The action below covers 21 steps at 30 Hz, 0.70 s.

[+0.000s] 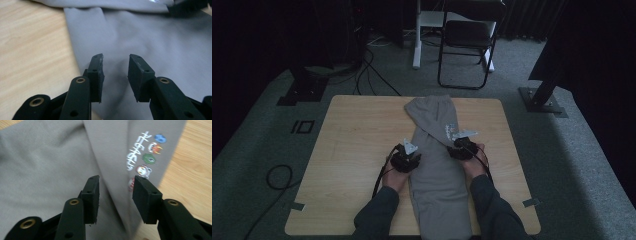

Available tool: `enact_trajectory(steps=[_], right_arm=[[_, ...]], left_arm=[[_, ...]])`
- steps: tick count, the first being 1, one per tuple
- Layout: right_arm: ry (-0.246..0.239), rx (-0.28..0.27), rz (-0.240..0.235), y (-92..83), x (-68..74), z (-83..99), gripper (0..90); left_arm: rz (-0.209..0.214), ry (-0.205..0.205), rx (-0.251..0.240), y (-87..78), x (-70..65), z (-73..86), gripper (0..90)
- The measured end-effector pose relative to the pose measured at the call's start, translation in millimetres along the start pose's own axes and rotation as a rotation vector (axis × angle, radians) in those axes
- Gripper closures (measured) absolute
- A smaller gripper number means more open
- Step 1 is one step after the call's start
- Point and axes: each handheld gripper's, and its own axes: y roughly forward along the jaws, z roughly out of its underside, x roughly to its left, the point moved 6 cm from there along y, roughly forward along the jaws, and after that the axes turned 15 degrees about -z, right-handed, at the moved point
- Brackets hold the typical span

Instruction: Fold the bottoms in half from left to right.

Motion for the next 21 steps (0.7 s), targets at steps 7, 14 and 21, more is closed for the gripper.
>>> enact_trajectory(steps=[7, 14, 21], right_arm=[[0.099, -0.006, -0.030, 9.8, -5.9, 6.9, 58.8], [0.093, -0.007, -0.036, -2.9, 7.5, 22.3, 58.9], [0.080, -0.019, -0.056, -18.5, 31.0, 43.0, 58.8]], left_arm=[[0.030, -0.034, 0.060, 9.6, 4.1, 6.9, 72.7], [0.071, -0.080, 0.054, -13.0, 2.9, 25.6, 73.8], [0.089, -0.049, 0.048, -45.4, -9.1, 49.6, 73.9]])
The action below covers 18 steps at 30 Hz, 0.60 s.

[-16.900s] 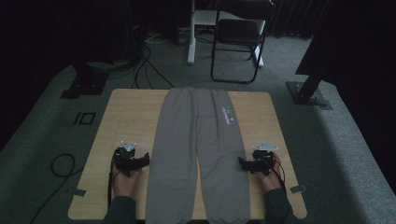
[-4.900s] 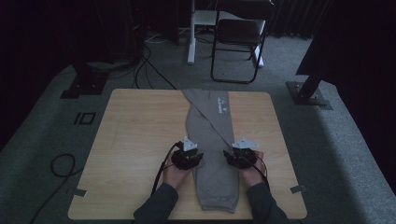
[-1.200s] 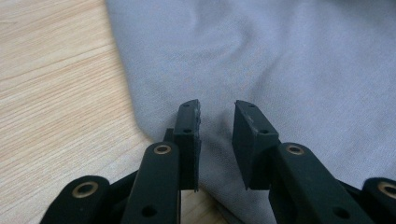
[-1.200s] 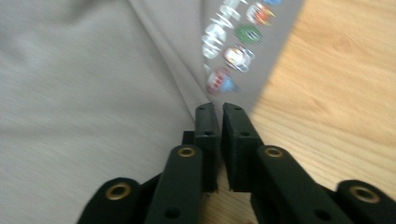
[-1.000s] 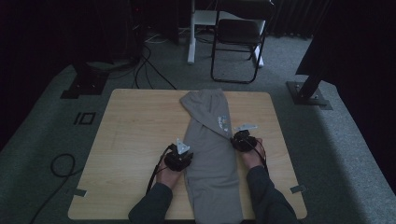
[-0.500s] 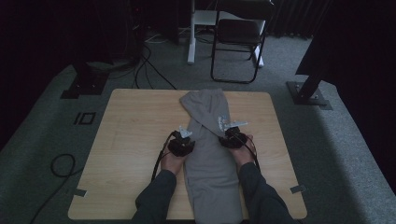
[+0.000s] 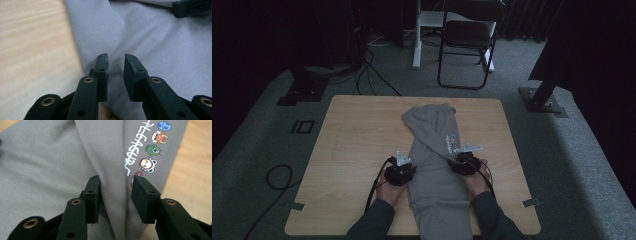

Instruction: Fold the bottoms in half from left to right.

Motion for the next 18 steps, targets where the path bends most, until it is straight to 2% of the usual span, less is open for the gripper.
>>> enact_trajectory(steps=[2, 4, 6, 7, 8, 10, 15, 18], right_arm=[[0.003, 0.009, -0.009, -4.3, 7.0, 5.6, 58.8], [-0.008, 0.030, -0.016, -8.2, 13.9, 10.5, 58.7], [-0.015, 0.057, -0.024, -10.7, 19.5, 12.6, 58.0], [-0.026, 0.060, -0.018, -10.6, 20.7, 11.7, 57.0], [-0.054, 0.046, -0.012, -9.5, 21.4, 7.8, 56.2], [-0.073, 0.031, -0.019, -6.5, 23.2, -1.2, 55.7], [-0.176, 0.018, -0.029, 16.6, 34.2, -37.9, 55.7], [-0.222, 0.037, -0.036, 34.9, 43.3, -53.8, 55.5]], left_arm=[[0.002, 0.009, -0.006, -6.8, -4.2, 5.9, 74.0], [0.005, 0.036, -0.005, -14.3, -8.4, 11.5, 74.0], [0.008, 0.046, -0.010, -18.0, -9.0, 13.6, 74.0], [0.009, 0.046, -0.027, -18.3, -7.3, 12.2, 73.0], [0.005, 0.035, -0.039, -17.9, -5.8, 10.4, 70.8], [0.008, 0.003, -0.045, -15.5, -0.8, 3.7, 70.3], [-0.017, -0.013, -0.033, 1.7, 6.9, -12.0, 69.7], [-0.024, -0.022, -0.015, 10.1, 8.5, -14.1, 69.8]])
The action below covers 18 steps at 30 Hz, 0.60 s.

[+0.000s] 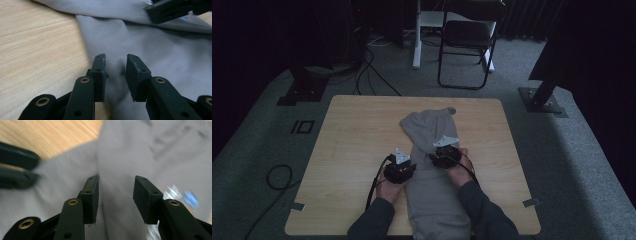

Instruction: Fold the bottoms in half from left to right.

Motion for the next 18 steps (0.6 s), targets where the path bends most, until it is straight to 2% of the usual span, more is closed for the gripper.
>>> enact_trajectory(steps=[2, 4, 6, 7, 8, 10, 13, 15, 16, 18], right_arm=[[-0.023, 0.023, 0.000, 11.2, 2.1, -5.8, 54.8], [-0.041, 0.060, 0.014, 24.3, 1.8, -7.8, 54.9], [-0.053, 0.095, 0.062, 31.0, -3.5, -6.0, 65.2], [-0.028, 0.082, 0.059, 30.5, -6.3, -6.0, 74.5], [-0.002, 0.076, 0.065, 28.0, -11.3, -5.6, 78.9], [0.076, 0.030, 0.068, 18.1, -23.7, -4.8, 84.9], [0.216, -0.049, 0.080, -2.6, -51.3, 1.5, 88.5], [0.300, -0.080, 0.091, -15.1, -72.5, 11.2, 89.0], [0.332, -0.082, 0.091, -19.5, -81.1, 17.4, 89.0], [0.347, -0.069, 0.098, -24.7, -91.2, 29.3, 89.0]], left_arm=[[-0.004, 0.007, 0.010, 3.3, -0.3, 1.6, 69.8], [-0.006, -0.005, 0.002, 4.2, 0.0, 2.7, 70.8], [-0.004, -0.013, 0.004, 4.0, 0.7, 3.2, 71.8], [-0.004, -0.011, 0.002, 4.0, 0.9, 3.5, 72.3], [-0.007, -0.009, 0.001, 3.7, 0.8, 3.9, 72.6], [-0.009, -0.007, 0.000, 3.1, 0.8, 4.6, 73.7], [-0.006, -0.014, 0.000, 2.3, 1.2, 5.4, 74.5], [-0.003, -0.019, 0.002, 1.9, 1.7, 5.7, 74.6], [-0.003, -0.021, 0.000, 1.7, 1.9, 6.0, 74.9], [-0.004, -0.017, -0.001, 1.7, 1.5, 6.1, 74.9]])
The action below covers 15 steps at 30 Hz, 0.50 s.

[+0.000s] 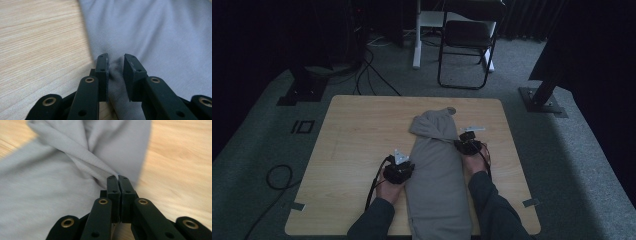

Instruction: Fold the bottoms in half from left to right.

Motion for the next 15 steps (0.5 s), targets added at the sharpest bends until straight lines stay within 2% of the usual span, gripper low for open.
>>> enact_trajectory(steps=[3, 6, 11, 13, 15], right_arm=[[-0.018, 0.015, 0.006, -0.7, -6.4, 10.0, 88.1], [-0.030, 0.001, 0.025, 1.0, -7.0, 12.6, 80.1], [-0.059, 0.020, 0.038, 3.1, -2.6, 11.6, 76.7], [-0.066, 0.017, 0.047, 4.0, -2.1, 11.2, 76.4], [-0.074, 0.020, 0.055, 4.4, -1.5, 10.9, 76.4]], left_arm=[[-0.003, 0.013, 0.002, -0.4, -1.5, -0.2, 74.8], [0.002, 0.012, 0.001, 1.0, -0.9, -4.0, 72.7], [-0.012, 0.023, -0.040, 13.6, -1.4, -33.7, 69.7], [-0.019, 0.030, -0.040, 23.9, -2.8, -46.7, 69.6], [-0.022, 0.044, -0.018, 36.1, -4.5, -53.5, 69.6]])
